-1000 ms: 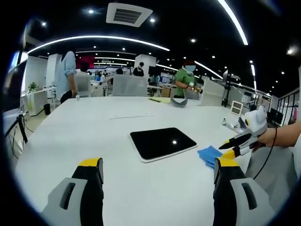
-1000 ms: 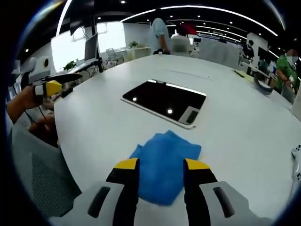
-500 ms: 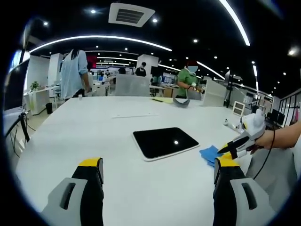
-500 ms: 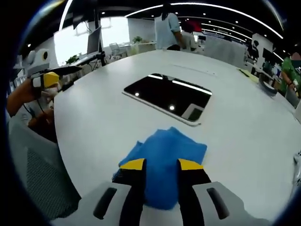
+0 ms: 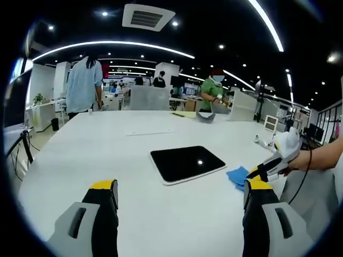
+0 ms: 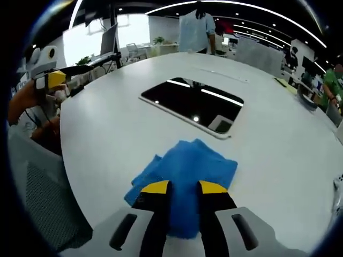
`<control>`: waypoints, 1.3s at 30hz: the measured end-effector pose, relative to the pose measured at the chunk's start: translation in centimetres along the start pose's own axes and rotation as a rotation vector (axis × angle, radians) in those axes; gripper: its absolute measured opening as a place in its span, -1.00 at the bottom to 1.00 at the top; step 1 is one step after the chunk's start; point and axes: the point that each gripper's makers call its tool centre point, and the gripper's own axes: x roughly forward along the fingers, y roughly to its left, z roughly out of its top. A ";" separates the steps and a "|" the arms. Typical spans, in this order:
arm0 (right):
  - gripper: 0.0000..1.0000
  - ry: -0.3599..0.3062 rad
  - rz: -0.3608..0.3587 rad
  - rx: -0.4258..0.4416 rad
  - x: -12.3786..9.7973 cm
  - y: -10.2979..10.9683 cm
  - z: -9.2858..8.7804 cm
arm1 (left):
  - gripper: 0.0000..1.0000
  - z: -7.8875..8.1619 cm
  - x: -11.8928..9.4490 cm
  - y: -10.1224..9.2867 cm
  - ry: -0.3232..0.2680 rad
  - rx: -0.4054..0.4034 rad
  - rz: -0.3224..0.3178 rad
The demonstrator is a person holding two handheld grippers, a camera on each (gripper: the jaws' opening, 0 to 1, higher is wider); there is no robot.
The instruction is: Wipe the mirror surface with the cleaning cloth until all visible marks leave the cleaned area.
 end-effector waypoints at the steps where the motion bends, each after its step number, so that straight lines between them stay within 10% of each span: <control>1: -0.69 0.000 0.000 -0.001 0.0 0.0 0.0 | 0.97 0.0 0.0 0.0 0.000 0.001 -0.001; 25: -1.00 0.014 0.028 -0.044 -0.1 0.6 0.3 | 0.96 0.4 0.1 -0.3 -0.001 0.012 -0.008; 39: -1.00 -0.160 0.015 0.007 -2.5 0.3 6.0 | 0.96 0.5 0.0 -0.1 0.000 0.015 -0.001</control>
